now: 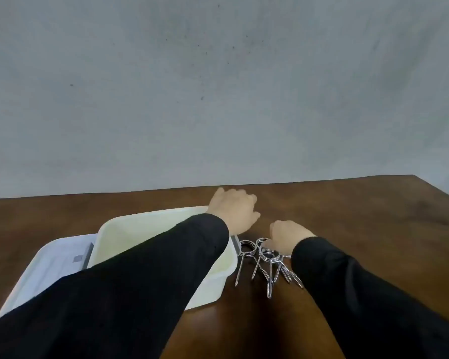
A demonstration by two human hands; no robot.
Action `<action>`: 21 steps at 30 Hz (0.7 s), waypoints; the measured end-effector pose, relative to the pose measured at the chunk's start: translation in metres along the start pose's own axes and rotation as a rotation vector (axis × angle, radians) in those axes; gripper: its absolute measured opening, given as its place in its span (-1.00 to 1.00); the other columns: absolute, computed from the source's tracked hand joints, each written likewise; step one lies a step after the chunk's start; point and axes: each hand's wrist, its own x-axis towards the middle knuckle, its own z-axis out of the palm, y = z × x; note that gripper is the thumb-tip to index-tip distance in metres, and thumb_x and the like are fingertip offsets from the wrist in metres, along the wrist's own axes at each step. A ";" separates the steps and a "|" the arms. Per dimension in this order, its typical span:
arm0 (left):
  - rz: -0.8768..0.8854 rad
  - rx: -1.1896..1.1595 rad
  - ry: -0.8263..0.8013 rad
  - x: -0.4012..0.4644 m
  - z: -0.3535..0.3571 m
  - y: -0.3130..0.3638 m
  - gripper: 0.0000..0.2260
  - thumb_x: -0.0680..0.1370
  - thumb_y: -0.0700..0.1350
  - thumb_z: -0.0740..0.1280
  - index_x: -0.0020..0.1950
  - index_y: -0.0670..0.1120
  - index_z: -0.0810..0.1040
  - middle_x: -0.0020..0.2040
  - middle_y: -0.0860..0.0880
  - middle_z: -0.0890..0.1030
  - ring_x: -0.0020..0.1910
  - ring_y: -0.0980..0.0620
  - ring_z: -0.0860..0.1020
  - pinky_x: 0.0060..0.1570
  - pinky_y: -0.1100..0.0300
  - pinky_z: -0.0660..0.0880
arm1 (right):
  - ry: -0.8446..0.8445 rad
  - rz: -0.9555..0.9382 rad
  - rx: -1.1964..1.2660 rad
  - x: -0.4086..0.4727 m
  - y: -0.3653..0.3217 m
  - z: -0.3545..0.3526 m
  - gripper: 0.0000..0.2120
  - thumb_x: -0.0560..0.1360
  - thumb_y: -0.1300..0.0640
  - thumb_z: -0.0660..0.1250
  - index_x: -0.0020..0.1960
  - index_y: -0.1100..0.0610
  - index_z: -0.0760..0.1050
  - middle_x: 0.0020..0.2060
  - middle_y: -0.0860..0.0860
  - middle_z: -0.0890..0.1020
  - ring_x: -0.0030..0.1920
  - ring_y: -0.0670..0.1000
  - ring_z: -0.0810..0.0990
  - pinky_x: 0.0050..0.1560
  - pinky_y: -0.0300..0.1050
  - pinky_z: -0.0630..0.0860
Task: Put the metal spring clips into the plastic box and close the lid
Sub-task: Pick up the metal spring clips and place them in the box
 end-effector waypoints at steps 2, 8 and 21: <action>-0.025 0.000 -0.052 -0.007 0.011 0.004 -0.63 0.63 0.14 0.15 0.26 -0.04 0.56 0.11 -0.08 0.63 0.12 -0.14 0.56 0.18 -0.10 0.33 | -0.027 0.053 -0.047 -0.002 -0.002 0.012 -0.57 0.57 -0.10 0.32 0.25 0.22 0.50 0.11 0.12 0.65 0.09 0.13 0.64 -0.01 -0.06 0.53; -0.069 -0.013 -0.128 -0.021 0.042 -0.002 -0.63 0.65 0.14 0.11 0.23 -0.05 0.56 0.10 -0.09 0.63 0.18 -0.14 0.54 0.36 -0.17 0.25 | -0.052 0.105 -0.069 0.001 -0.006 0.040 -0.64 0.55 -0.07 0.35 0.19 0.18 0.50 0.04 0.09 0.64 0.10 0.12 0.64 0.00 -0.07 0.54; -0.133 -0.191 0.080 -0.028 0.036 -0.046 -0.58 0.65 0.19 0.06 0.17 -0.01 0.62 0.13 0.00 0.64 0.20 -0.05 0.53 0.46 -0.13 0.16 | 0.097 0.107 -0.022 0.006 -0.006 0.047 -0.91 0.56 0.12 0.32 -0.06 0.12 0.44 -0.06 0.07 0.65 -0.04 0.11 0.64 -0.13 -0.10 0.50</action>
